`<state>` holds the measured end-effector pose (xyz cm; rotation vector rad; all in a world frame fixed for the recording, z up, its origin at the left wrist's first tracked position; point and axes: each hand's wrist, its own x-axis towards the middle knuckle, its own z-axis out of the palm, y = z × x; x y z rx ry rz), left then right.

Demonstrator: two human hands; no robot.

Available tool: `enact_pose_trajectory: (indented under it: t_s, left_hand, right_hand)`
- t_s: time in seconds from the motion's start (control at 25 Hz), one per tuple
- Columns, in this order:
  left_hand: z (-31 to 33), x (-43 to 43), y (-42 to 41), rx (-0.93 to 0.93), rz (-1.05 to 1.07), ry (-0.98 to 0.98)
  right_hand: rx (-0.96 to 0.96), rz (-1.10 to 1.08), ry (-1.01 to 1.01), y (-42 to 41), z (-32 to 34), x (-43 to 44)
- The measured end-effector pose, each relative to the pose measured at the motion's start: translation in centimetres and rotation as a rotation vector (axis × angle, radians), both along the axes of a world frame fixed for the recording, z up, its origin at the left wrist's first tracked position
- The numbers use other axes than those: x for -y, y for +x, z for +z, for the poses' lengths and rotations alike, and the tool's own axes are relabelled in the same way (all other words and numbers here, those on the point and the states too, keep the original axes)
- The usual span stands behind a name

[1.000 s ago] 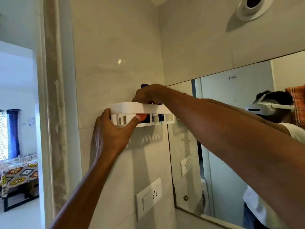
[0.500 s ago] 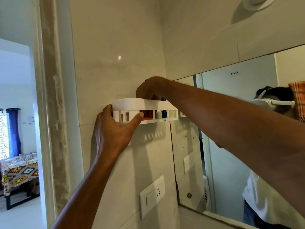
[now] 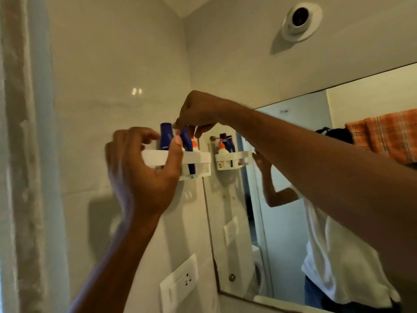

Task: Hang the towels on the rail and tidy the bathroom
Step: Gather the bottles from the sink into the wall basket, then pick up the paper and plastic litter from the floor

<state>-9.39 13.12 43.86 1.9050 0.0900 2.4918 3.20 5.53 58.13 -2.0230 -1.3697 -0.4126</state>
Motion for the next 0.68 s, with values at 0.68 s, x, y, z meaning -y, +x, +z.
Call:
enact_pose_trajectory:
  t_s: [0.68]
  left_hand:
    - [-42.1, 28.1, 13.8, -1.807, -1.271, 0.050]
  right_hand:
    - [-0.964, -1.465, -0.274, -1.4, -56.8, 36.6]
